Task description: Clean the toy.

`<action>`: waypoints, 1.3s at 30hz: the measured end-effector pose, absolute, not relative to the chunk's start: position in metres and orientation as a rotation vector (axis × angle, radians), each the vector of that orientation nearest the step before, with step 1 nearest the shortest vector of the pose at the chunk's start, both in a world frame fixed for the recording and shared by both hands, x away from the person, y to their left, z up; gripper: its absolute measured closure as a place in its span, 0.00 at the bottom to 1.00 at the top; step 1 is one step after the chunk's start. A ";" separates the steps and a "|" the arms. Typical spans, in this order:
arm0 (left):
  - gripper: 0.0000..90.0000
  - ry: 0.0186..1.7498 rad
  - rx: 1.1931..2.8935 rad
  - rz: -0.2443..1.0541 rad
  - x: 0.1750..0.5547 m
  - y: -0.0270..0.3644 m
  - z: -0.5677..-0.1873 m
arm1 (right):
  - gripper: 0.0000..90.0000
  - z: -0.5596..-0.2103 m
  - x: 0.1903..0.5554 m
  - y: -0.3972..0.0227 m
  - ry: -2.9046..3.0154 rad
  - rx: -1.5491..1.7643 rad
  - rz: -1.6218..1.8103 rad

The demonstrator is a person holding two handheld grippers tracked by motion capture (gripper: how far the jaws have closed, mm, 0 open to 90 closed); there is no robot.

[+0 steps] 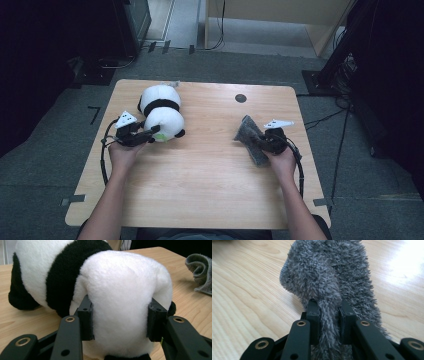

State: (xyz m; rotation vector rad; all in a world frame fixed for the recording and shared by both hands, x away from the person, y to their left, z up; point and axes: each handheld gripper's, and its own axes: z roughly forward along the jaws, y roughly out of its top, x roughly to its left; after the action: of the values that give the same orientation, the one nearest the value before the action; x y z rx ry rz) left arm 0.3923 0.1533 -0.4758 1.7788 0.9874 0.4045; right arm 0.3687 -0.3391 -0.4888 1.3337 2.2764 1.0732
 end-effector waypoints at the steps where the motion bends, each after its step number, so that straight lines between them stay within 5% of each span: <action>1: 0.56 0.984 1.780 0.406 0.393 0.155 -0.477 | 0.83 -0.490 0.369 -0.340 2.277 1.341 1.074; 6: 0.44 0.999 1.778 0.394 0.394 0.156 -0.479 | 0.79 -0.498 0.374 -0.340 2.272 1.359 1.068; 13: 0.21 1.020 1.800 0.381 0.391 0.151 -0.475 | 0.56 -0.499 0.375 -0.341 2.278 1.361 1.075; 24: 0.14 1.044 1.774 0.412 0.382 0.149 -0.459 | 0.41 -0.487 0.368 -0.338 2.257 1.339 1.148; 39: 0.15 0.891 1.819 0.404 0.356 0.115 -0.439 | 0.41 -0.465 0.351 -0.308 2.266 1.204 1.267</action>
State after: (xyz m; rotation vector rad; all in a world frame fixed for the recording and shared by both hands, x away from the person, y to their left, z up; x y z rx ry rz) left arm 0.3563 0.1149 -0.4389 1.8192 0.8909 0.4037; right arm 0.3511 -0.3083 -0.4654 1.2036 2.2659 1.2669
